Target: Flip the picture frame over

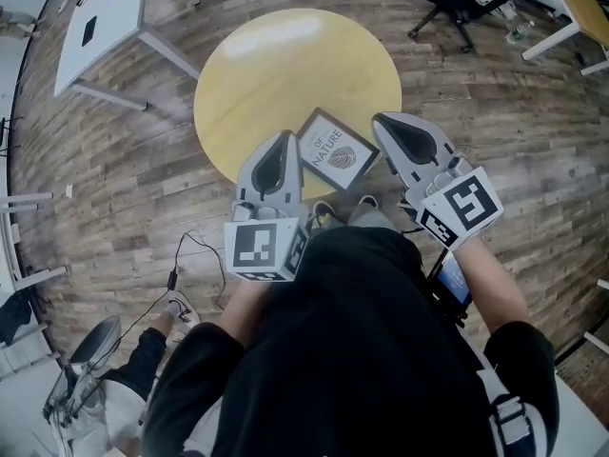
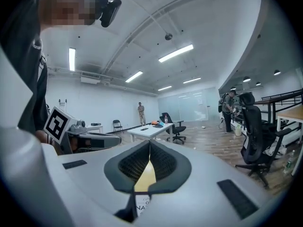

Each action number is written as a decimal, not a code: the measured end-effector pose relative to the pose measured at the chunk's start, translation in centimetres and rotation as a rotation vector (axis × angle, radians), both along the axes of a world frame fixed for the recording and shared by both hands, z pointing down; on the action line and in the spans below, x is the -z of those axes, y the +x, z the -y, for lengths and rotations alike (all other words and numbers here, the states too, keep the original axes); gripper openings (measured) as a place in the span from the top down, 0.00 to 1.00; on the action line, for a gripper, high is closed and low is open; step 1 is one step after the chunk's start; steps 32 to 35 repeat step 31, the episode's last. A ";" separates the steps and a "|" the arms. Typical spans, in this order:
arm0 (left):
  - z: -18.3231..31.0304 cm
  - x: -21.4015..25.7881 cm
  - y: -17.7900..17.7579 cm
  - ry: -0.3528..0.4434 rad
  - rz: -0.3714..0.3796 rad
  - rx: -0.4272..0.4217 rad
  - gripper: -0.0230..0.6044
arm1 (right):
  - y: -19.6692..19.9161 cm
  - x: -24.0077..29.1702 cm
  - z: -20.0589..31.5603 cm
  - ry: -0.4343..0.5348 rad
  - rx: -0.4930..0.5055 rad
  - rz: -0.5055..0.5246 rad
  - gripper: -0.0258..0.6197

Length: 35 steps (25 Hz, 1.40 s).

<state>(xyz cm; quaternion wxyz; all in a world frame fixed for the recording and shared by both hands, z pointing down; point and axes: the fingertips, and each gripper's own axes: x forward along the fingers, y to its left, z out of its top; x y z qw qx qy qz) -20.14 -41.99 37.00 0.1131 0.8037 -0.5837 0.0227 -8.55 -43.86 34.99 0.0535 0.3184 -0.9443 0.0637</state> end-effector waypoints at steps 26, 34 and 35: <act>0.4 -0.3 1.6 -0.012 -0.006 -0.046 0.93 | 0.9 1.2 0.3 0.067 -0.008 0.000 0.93; 0.4 -0.3 2.0 -0.011 0.005 -0.054 0.93 | 1.2 0.9 0.3 0.066 -0.008 0.002 0.93; 0.4 -0.3 2.0 -0.011 0.005 -0.054 0.93 | 1.2 0.9 0.3 0.066 -0.008 0.002 0.93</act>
